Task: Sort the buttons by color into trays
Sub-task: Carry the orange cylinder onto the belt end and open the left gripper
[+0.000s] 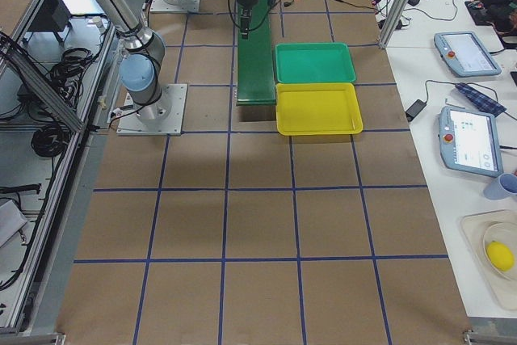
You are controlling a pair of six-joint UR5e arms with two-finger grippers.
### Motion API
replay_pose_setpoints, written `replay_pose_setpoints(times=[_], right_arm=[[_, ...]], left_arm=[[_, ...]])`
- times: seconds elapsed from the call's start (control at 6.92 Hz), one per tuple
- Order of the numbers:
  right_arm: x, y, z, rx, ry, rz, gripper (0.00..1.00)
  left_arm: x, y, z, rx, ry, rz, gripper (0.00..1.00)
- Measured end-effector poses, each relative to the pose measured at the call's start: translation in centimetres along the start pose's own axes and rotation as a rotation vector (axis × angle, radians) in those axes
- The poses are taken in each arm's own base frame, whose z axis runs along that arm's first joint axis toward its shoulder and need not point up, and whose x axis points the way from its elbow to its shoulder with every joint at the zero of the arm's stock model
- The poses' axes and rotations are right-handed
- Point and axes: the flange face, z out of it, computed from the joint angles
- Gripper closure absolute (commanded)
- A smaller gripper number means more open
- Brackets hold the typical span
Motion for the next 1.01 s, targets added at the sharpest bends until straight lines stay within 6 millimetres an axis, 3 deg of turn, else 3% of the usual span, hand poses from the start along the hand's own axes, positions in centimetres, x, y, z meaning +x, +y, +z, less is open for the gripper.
replay_pose_setpoints(times=[0.14,0.29,0.43,0.72,0.87,1.01], right_arm=[[0.0,0.1,0.1,-0.002,0.000,0.000,0.00],[0.0,0.1,0.2,-0.006,0.000,0.001,0.00],[0.0,0.1,0.2,-0.007,0.001,0.001,0.00],[0.0,0.1,0.2,-0.008,0.001,0.001,0.00],[0.0,0.1,0.2,-0.008,0.001,0.001,0.00],[0.0,0.1,0.2,-0.008,0.001,0.001,0.00]], left_arm=[[0.2,-0.6,-1.7,0.018,-0.028,0.026,1.00],[1.1,-1.6,-4.6,0.041,-0.064,0.062,1.00],[3.6,-2.7,-7.7,0.048,-0.078,0.116,1.00],[12.8,-4.4,-11.7,0.027,-0.092,0.350,1.00],[17.5,-4.6,-11.7,-0.006,-0.107,0.547,1.00],[21.2,-4.6,-10.3,-0.045,-0.099,0.738,1.00]])
